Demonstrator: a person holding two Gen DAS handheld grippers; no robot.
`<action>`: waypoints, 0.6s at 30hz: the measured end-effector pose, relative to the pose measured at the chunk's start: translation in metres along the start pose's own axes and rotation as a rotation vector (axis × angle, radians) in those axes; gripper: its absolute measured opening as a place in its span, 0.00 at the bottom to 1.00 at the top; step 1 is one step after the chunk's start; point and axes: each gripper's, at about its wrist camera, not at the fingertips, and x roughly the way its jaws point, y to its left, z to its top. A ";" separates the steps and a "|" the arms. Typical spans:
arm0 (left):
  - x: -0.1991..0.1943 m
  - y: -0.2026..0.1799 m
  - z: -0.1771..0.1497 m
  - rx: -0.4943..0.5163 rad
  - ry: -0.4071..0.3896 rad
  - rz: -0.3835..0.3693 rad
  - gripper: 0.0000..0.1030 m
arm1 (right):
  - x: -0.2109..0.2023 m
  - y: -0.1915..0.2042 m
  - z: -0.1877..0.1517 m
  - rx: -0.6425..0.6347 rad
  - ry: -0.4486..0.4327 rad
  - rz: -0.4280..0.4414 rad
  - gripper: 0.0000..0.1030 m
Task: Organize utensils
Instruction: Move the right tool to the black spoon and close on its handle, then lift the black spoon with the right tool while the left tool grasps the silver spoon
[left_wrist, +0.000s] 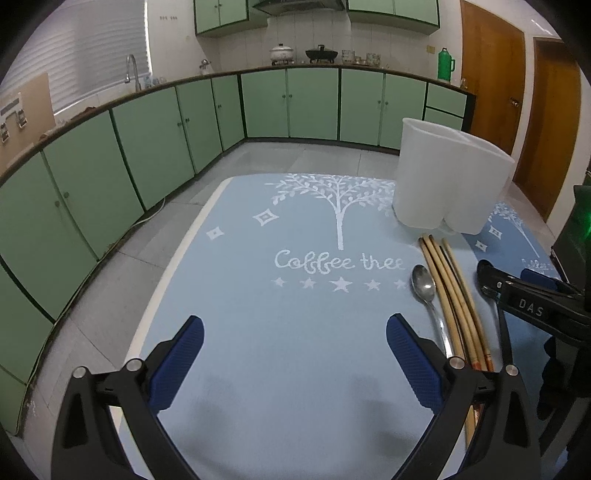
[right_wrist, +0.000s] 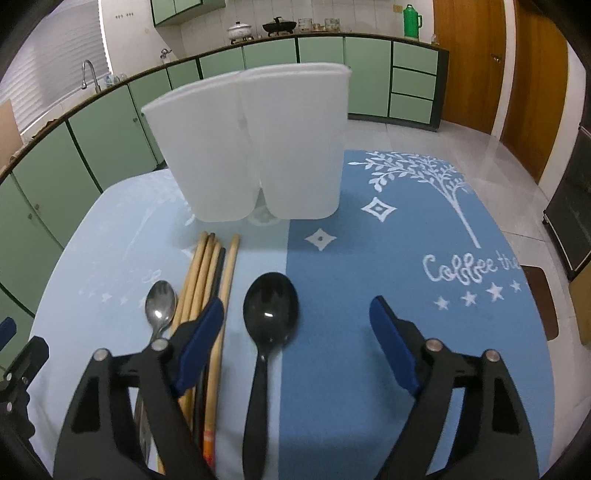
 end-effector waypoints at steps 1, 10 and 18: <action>0.000 0.001 0.000 0.000 0.001 -0.001 0.94 | 0.003 0.001 -0.001 -0.001 0.007 -0.001 0.70; 0.015 -0.013 0.008 0.024 0.018 -0.018 0.94 | 0.020 0.006 -0.001 -0.002 0.041 -0.005 0.39; 0.027 -0.044 0.015 0.069 0.042 -0.079 0.94 | 0.018 -0.012 0.006 -0.007 0.052 0.016 0.32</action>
